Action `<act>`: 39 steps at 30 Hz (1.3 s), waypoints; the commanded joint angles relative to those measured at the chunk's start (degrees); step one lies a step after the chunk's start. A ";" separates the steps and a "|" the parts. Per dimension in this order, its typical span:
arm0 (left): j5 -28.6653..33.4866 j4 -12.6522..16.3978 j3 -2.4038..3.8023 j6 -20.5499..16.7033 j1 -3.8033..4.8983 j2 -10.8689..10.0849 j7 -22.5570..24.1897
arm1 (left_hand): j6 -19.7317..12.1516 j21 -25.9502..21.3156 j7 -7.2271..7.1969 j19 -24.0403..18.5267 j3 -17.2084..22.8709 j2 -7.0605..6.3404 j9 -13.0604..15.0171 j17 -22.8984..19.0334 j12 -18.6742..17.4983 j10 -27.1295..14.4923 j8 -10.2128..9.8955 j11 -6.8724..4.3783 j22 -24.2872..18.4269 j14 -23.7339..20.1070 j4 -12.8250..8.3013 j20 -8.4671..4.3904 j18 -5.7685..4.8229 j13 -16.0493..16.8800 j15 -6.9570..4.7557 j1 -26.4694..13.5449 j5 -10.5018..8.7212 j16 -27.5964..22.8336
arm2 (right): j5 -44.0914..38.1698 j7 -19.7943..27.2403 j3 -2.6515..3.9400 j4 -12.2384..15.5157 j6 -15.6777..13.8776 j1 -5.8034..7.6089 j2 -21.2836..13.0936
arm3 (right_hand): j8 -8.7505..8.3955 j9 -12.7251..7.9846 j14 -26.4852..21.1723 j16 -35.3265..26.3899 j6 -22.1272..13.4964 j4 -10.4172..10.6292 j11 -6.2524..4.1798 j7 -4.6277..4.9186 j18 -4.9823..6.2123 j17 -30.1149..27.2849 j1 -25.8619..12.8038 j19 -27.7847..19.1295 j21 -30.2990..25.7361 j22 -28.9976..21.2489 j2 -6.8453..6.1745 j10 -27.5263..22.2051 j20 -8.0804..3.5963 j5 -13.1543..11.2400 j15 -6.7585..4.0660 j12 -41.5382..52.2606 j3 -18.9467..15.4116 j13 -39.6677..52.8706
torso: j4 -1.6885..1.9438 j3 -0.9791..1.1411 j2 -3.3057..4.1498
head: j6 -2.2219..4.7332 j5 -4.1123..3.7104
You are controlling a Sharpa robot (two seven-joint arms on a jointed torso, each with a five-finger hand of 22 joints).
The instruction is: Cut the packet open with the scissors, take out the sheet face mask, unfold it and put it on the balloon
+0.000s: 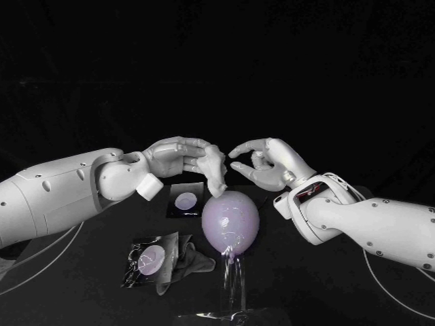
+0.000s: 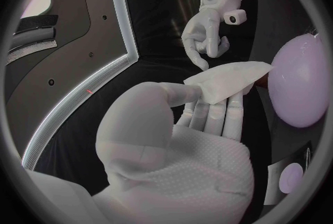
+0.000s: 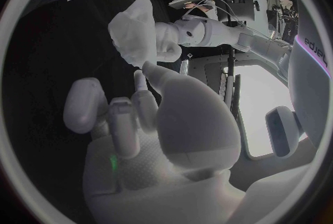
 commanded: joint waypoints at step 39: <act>-0.11 1.65 0.02 -0.51 0.05 -0.10 -0.09 | 1.94 -0.19 4.33 0.12 -2.69 0.05 -3.90 0.21 -0.44 0.21 -1.62 -0.21 -0.30 -0.08 -0.58 -0.02 0.57 -0.06 -0.26 2.54 -0.19 -0.46 | -3.37 -3.18 0.09 -1.06 -1.47 0.11 2.50 | -1.16 -0.88 5.98 0.25 0.27 0.66 0.11 0.18 0.31 15.10 -2.65 0.48 0.17 8.91 -0.73 0.56 -0.03 0.09 -0.22 0.47 -0.72 6.12 | -0.02 0.01 0.02 | -0.71 -0.61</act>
